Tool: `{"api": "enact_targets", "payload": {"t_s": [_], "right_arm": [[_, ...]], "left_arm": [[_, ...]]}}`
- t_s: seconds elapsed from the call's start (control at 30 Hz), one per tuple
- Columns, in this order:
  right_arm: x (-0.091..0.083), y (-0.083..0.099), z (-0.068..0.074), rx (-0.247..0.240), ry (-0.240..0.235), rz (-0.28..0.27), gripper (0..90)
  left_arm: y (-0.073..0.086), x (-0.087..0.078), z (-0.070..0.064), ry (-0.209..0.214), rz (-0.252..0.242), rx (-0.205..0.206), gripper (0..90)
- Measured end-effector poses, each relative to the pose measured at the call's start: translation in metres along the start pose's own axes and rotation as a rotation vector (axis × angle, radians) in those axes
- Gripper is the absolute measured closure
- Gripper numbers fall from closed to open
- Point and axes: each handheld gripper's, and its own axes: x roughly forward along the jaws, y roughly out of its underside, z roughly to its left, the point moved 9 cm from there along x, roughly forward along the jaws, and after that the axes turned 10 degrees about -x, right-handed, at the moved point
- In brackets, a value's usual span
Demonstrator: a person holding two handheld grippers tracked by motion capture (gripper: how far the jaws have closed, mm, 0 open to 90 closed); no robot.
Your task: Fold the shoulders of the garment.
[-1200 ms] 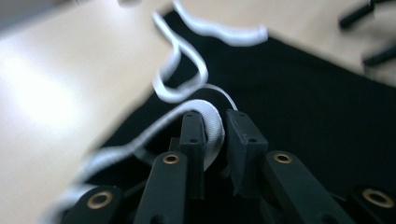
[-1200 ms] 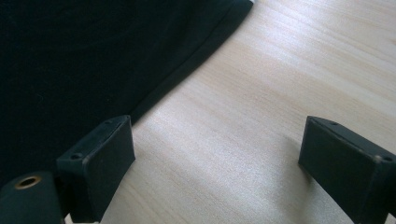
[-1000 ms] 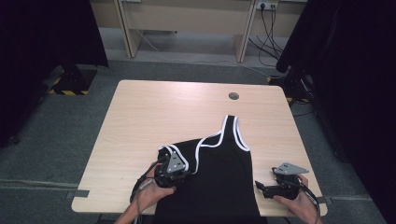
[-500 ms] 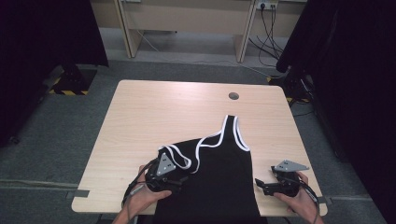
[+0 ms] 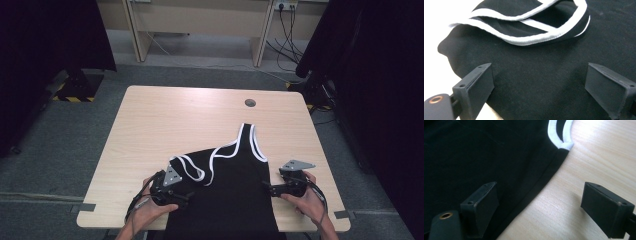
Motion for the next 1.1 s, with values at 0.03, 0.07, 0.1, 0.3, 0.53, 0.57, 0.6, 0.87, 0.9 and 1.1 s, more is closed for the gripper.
{"api": "enact_targets", "payload": {"t_s": [0.03, 0.07, 0.1, 0.3, 0.53, 0.57, 0.6, 0.87, 0.9, 1.1], "right_arm": [[0.002, 0.0, 0.0, -0.003, 0.004, 0.01, 14.6], [0.006, 0.0, -0.002, -0.012, 0.022, 0.016, 13.1], [0.006, 0.0, -0.002, -0.012, 0.022, 0.016, 13.1], [0.005, 0.002, -0.013, 0.007, 0.042, 0.031, 12.6], [0.006, 0.003, -0.029, 0.015, 0.047, 0.036, 12.6], [0.006, 0.003, -0.03, 0.011, 0.044, 0.04, 12.7], [0.006, 0.003, -0.029, 0.009, 0.038, 0.048, 12.9], [0.009, -0.04, -0.031, 0.008, 0.008, -0.046, 15.3], [0.014, -0.047, -0.033, 0.001, 0.009, -0.043, 15.2], [0.046, -0.071, -0.047, 0.02, 0.016, -0.027, 15.2]], "left_arm": [[0.0, 0.0, 0.0, -0.001, 0.0, 0.002, 7.5], [0.0, 0.0, 0.0, -0.001, 0.004, -0.001, 7.0], [0.0, 0.0, 0.0, 0.0, 0.006, -0.006, 7.0], [-0.002, 0.007, -0.007, -0.008, 0.023, -0.017, 0.6], [-0.006, 0.011, -0.003, -0.017, 0.02, -0.032, 0.6], [-0.007, 0.011, -0.003, -0.014, 0.02, -0.029, 0.6], [-0.007, 0.011, -0.002, -0.011, 0.02, -0.028, 0.6], [-0.007, 0.012, -0.001, -0.012, 0.021, -0.027, 0.3], [-0.007, 0.012, -0.001, -0.013, 0.021, -0.027, 0.3], [-0.007, 0.012, -0.001, -0.012, 0.022, -0.027, 0.0]]}}
